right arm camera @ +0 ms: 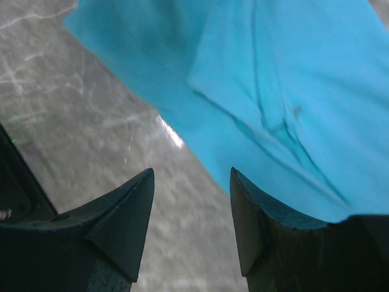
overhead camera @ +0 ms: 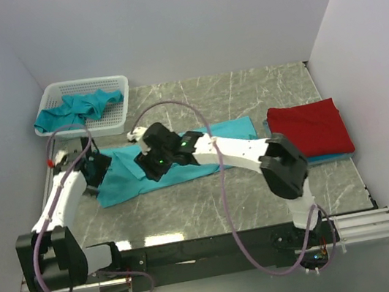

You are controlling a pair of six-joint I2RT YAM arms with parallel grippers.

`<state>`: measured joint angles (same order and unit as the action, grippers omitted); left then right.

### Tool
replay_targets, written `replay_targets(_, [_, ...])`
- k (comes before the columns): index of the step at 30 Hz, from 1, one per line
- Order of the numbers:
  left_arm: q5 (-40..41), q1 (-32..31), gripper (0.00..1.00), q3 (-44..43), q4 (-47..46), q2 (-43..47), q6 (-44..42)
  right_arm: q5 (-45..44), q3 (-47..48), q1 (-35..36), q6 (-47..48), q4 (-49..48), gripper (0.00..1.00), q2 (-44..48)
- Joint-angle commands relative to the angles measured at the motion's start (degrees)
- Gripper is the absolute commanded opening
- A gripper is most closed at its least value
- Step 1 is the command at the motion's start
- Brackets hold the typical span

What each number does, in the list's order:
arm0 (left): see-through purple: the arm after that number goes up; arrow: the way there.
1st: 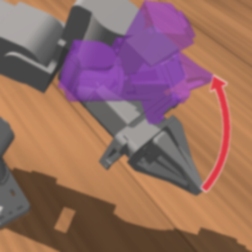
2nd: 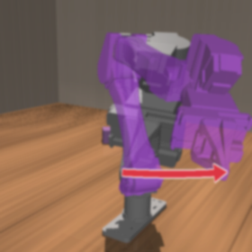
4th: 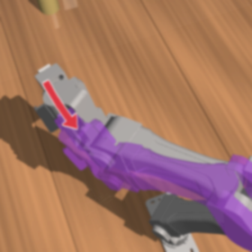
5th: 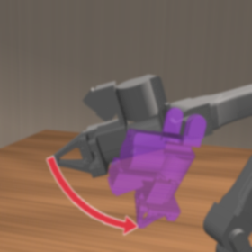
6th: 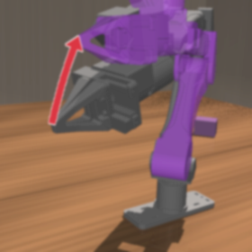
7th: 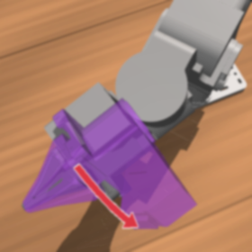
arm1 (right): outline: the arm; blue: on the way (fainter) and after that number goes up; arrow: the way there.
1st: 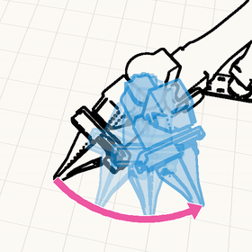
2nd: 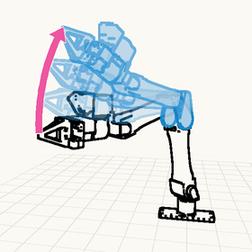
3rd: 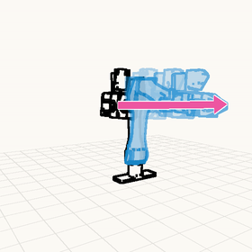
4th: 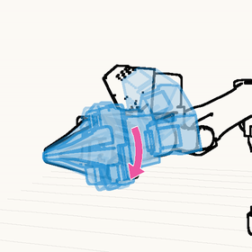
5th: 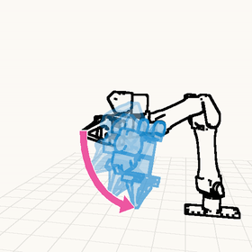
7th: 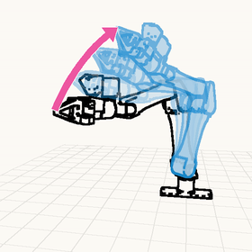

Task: Fold and stack the t-shirts
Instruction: Fold the tshirt

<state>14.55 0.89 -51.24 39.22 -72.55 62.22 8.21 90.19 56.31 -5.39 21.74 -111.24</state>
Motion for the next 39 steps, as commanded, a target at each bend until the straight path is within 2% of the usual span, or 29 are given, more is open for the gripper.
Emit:
replay_targets(1, [-4.9, 3.2, 0.99, 7.1, -2.0, 5.6, 1.4, -2.0, 7.6, 1.5, 3.8, 0.3, 0.59, -6.6])
replay_targets(5, [-4.9, 4.2, 0.99, 13.2, -3.4, 11.5, 1.9, -3.2, 15.8, 2.5, 4.7, 1.5, 0.58, -12.9])
replay_targets(11, [-8.0, 5.1, 0.99, 15.0, -5.6, 9.2, -0.4, -7.3, 25.7, 3.1, 4.9, 5.1, 0.57, -21.7])
replay_targets(18, [-10.4, 6.3, 1.00, 17.0, -8.8, 5.1, -1.0, -6.6, 27.2, 3.3, 4.7, 5.9, 0.56, -24.6])
replay_targets(22, [-9.7, 6.9, 0.99, 17.1, -8.6, 3.7, -1.5, -9.9, 27.6, 3.3, 4.2, 6.6, 0.55, -26.2])
replay_targets(28, [-8.8, 8.0, 0.99, 17.2, -8.5, 2.6, -2.1, -14.2, 28.8, 3.3, 3.5, 5.3, 0.45, -27.4])
replay_targets(31, [-8.9, 8.3, 0.99, 17.5, -8.7, 1.8, -2.4, -14.2, 28.8, 3.3, 3.1, 4.3, 0.25, -27.2])
replay_targets(32, [-8.9, 8.4, 0.99, 17.5, -8.8, 1.5, -2.5, -14.3, 28.6, 3.3, 3.1, 3.7, 0.16, -27.1])
replay_targets(34, [-9.0, 8.6, 1.00, 17.5, -8.9, 1.1, -2.6, -15.1, 28.1, 3.2, 2.6, 2.8, 0.05, -26.5])
replay_targets(39, [-9.0, 8.6, 0.99, 17.5, -8.9, 0.3, -2.8, -16.3, 27.2, 3.1, 2.0, 1.5, 0.01, -25.4])
